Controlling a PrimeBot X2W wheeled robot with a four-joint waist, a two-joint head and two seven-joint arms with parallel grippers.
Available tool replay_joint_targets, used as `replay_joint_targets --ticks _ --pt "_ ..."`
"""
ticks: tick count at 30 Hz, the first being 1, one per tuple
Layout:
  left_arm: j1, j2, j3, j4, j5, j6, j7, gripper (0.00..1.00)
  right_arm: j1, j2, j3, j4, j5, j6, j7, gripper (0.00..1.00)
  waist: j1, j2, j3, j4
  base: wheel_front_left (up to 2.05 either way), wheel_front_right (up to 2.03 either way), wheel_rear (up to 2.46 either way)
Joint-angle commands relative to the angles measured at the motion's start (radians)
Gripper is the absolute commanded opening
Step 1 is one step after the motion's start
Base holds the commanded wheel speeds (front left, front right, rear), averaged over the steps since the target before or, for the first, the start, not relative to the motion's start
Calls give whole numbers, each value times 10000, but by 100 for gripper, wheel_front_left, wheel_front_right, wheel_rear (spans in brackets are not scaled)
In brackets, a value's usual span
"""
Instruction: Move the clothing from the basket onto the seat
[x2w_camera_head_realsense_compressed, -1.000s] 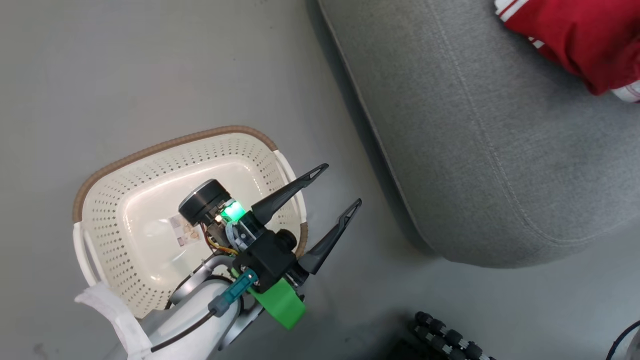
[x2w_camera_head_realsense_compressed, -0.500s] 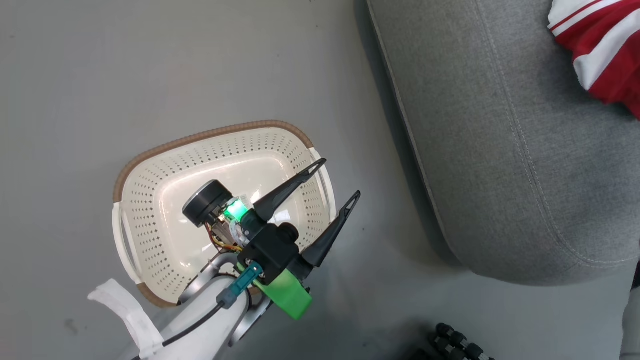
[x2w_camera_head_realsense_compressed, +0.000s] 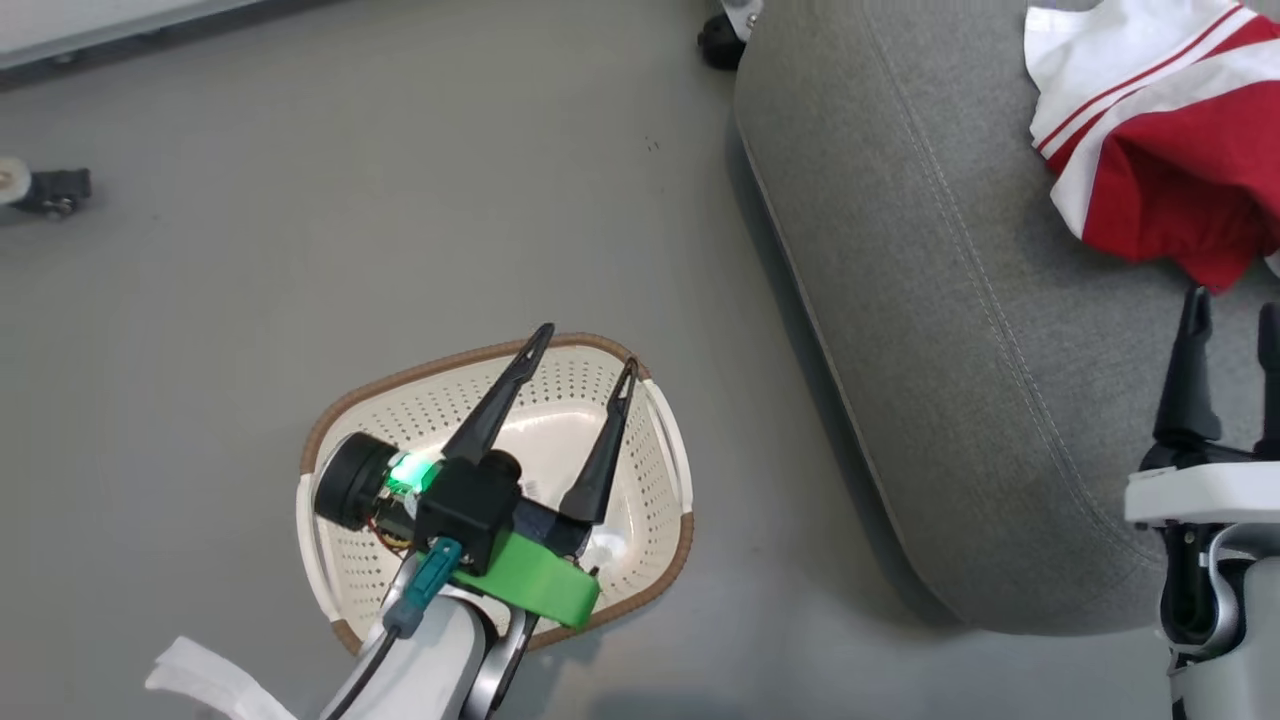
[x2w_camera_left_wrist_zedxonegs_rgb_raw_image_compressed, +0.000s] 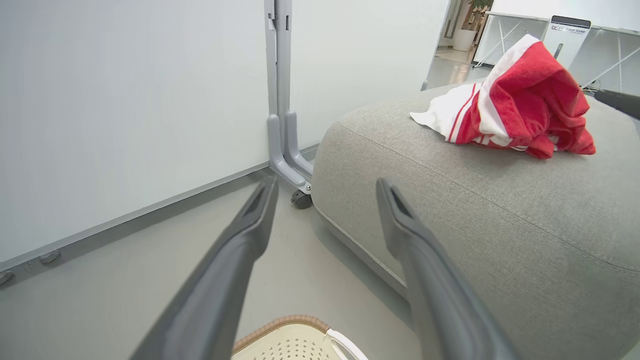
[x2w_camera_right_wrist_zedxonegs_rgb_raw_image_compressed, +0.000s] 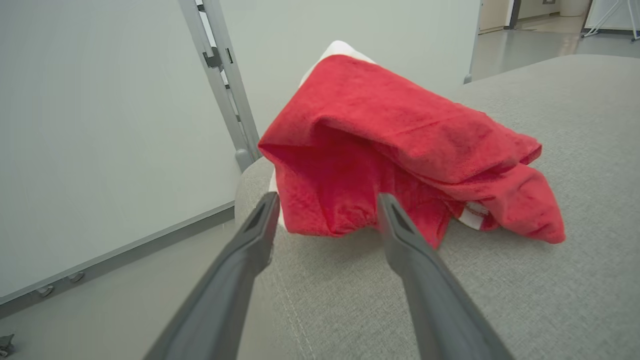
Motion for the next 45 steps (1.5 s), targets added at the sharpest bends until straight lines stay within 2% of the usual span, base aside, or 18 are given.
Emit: replay_joint_targets --ticks 1,5,14,18,23,33,45 --pt "270 -101 217 -20 93 75 -28 100 264 -25 215 -125 -73 -11 0 100 0 0 -810 715 0 0 0" --pt "834 -439 1047 -211 66 129 -18 100 586 -27 845 -431 -283 -11 0 100 0 0 -1322 1370 0 0 0" --pt "2163 -934 2627 -441 222 -286 -17 100 1328 -71 2000 -403 -535 -11 0 100 0 0 -2708 2724 0 0 0" --pt "2804 -1086 3311 -694 154 -548 -17 100 1653 -106 2457 -428 -649 -11 0 100 0 0 -3267 3060 0 0 0" --pt "3623 -1148 4050 -1116 422 -709 -19 100 1994 -112 2974 -551 -797 -11 0 100 0 0 -3808 3167 0 0 0" --pt "4769 -1186 4799 -1347 964 -1134 -18 100 3058 -99 3266 -888 -991 -11 0 100 0 0 -4512 3066 0 0 0" --pt "5190 -1206 4967 -1304 1105 -1309 -18 100 3652 -39 3370 -773 -953 -11 1 100 0 0 -4799 2662 0 0 0"
